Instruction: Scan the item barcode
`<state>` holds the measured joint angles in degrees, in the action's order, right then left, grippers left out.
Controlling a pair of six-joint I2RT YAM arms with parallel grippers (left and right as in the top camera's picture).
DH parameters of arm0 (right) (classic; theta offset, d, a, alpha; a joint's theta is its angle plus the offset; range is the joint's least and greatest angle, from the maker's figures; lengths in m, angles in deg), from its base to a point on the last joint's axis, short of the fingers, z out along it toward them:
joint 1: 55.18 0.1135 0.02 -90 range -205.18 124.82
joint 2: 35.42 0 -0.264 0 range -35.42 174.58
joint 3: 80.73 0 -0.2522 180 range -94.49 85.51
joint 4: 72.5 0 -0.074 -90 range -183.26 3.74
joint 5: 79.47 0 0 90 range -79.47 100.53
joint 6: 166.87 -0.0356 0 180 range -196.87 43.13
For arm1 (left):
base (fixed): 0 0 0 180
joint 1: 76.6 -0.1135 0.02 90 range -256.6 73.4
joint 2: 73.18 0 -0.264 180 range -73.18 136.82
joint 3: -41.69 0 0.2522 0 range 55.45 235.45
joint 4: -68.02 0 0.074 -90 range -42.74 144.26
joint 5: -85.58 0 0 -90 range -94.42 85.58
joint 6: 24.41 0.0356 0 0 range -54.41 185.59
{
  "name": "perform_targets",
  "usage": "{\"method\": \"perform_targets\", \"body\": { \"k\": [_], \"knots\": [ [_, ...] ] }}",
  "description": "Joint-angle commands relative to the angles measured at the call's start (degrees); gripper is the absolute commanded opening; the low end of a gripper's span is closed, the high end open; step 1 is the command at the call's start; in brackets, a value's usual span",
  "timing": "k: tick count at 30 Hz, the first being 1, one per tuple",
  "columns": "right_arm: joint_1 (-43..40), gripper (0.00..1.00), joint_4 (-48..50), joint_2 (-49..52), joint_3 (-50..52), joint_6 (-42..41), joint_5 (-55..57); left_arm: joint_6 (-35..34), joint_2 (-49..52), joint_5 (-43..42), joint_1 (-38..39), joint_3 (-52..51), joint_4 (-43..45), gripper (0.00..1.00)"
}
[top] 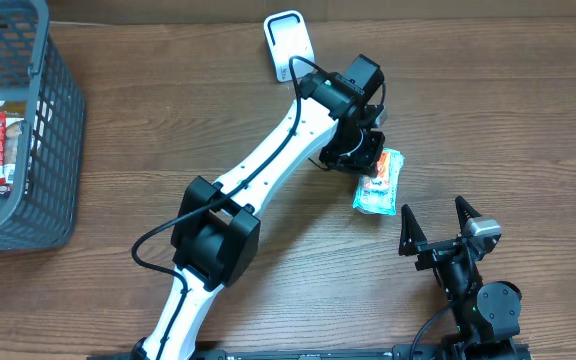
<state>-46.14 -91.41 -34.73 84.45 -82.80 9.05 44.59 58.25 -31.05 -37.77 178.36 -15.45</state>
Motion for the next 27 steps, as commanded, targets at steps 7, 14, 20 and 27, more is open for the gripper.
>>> {"method": "perform_targets", "body": {
  "k": [7,14,20,27],
  "knots": [
    [-0.17,1.0,0.37,-0.52,0.61,0.39,0.28,1.07,-0.33,1.09,-0.66,0.13,-0.09,0.04],
    [-0.17,1.0,0.37,-0.52,0.61,0.39,0.28,4.83,-2.86,-2.56,-3.32,5.14,-2.78,0.04],
    [-0.15,1.0,0.37,-0.52,0.61,0.39,0.28,18.88,-4.74,-22.93,-9.29,6.43,-8.13,0.04],
    [-0.15,1.0,0.37,-0.52,0.61,0.39,0.28,39.91,-4.74,-45.64,-16.59,6.4,-18.67,0.04]
  ]
}}
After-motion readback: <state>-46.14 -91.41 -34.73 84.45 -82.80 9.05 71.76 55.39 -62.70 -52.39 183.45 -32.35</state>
